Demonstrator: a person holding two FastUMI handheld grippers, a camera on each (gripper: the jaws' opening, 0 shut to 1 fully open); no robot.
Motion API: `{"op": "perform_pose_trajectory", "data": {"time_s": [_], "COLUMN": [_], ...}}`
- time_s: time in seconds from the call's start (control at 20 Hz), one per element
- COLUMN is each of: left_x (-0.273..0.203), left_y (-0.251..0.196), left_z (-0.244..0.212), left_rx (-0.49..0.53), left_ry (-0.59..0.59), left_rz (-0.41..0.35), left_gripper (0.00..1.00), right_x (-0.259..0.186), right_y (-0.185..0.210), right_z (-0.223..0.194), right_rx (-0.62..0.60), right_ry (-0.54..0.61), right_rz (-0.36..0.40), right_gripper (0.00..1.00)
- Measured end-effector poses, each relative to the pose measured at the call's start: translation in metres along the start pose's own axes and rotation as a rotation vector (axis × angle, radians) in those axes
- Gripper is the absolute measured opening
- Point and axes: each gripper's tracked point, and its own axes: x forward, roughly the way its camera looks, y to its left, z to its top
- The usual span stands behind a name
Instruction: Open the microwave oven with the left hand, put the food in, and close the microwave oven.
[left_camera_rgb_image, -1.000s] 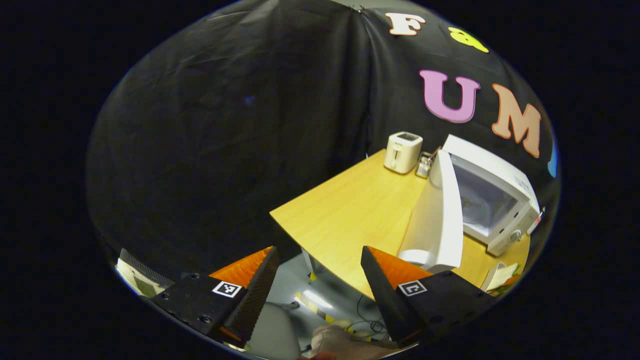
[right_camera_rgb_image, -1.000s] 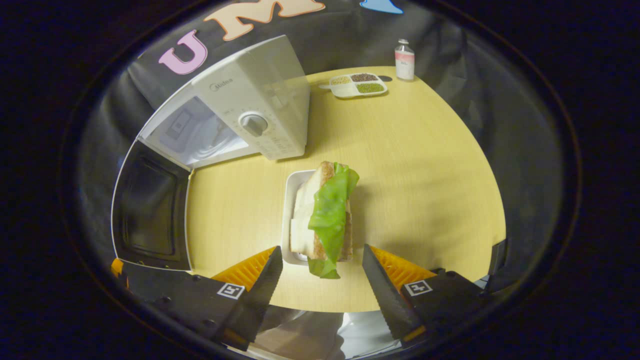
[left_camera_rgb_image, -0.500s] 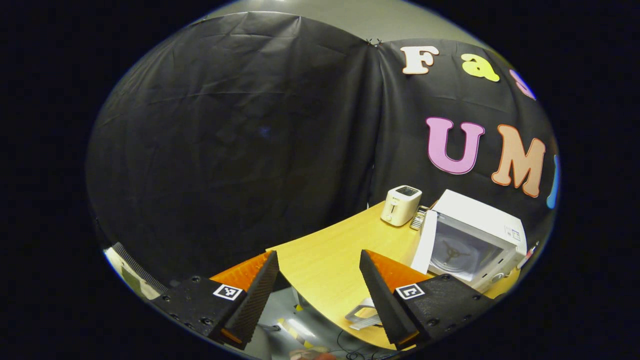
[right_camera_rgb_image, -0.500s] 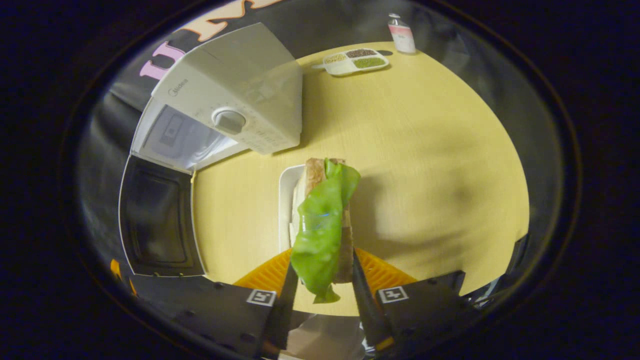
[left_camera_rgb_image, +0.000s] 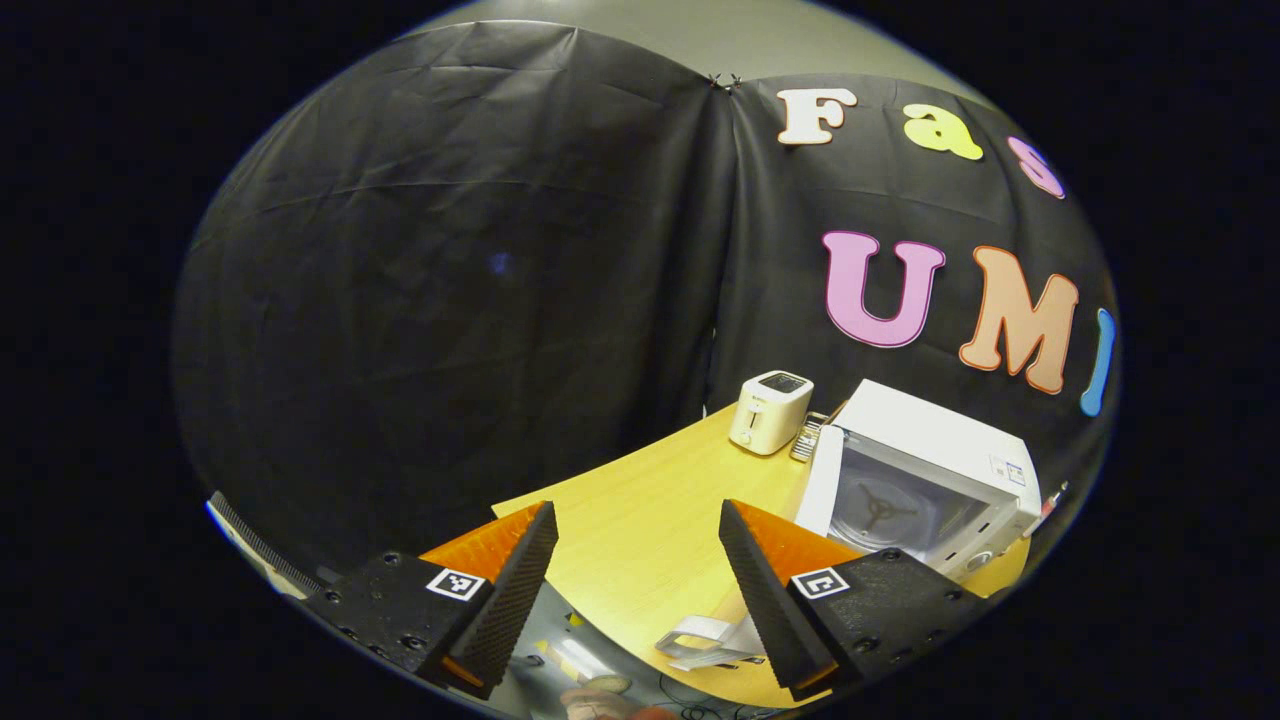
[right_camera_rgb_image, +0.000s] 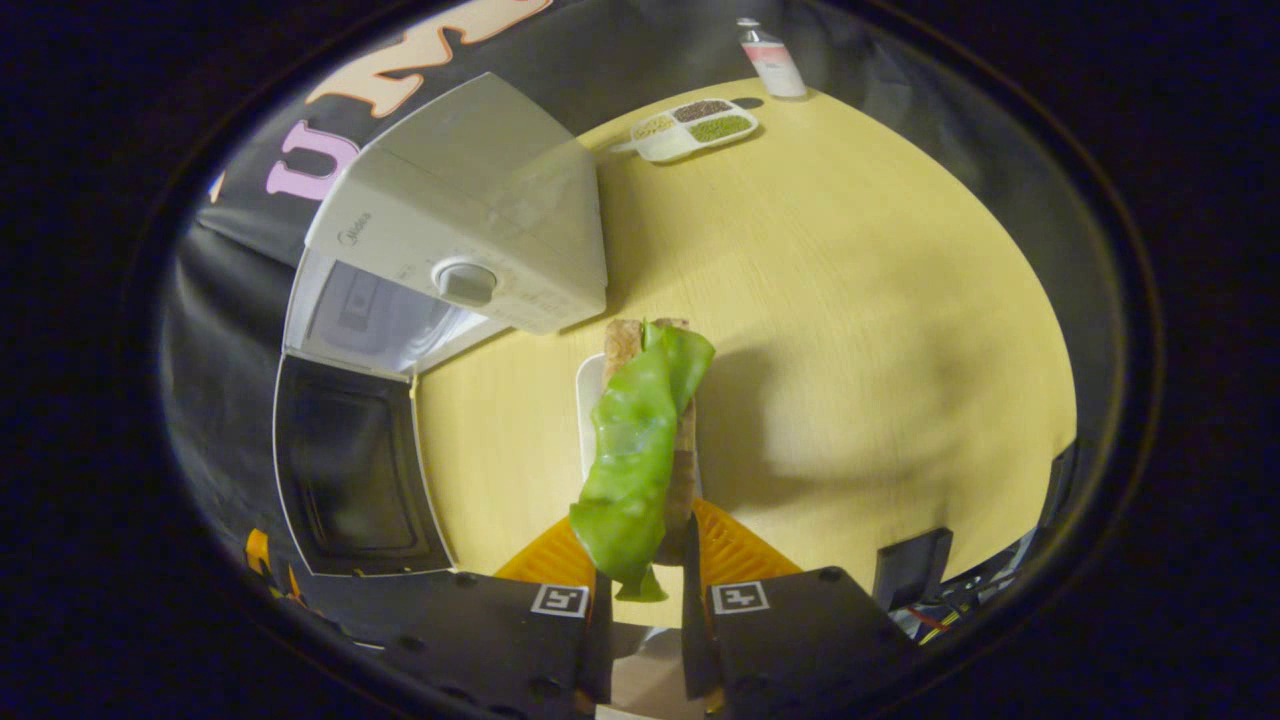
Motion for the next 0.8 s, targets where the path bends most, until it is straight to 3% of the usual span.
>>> {"op": "perform_pose_trajectory", "data": {"time_s": [0.25,0.5,0.8], "left_x": [0.033,0.063,0.093], "left_y": [-0.011,-0.018,-0.022], "left_z": [0.007,0.020,0.016], "left_rx": [0.031,0.084,0.147], "left_ry": [0.026,0.020,0.045], "left_rz": [-0.113,-0.225,-0.343], "left_gripper": [0.95,0.95,0.96], "right_x": [-0.016,-0.035,-0.018], "right_y": [0.015,0.067,0.145], "right_z": [-0.003,-0.007,-0.019], "right_rx": [0.083,0.201,0.236], "right_ry": [-0.061,-0.146,-0.189], "right_rz": [-0.013,0.075,0.162], "right_gripper": [0.30,0.30,0.30]}}
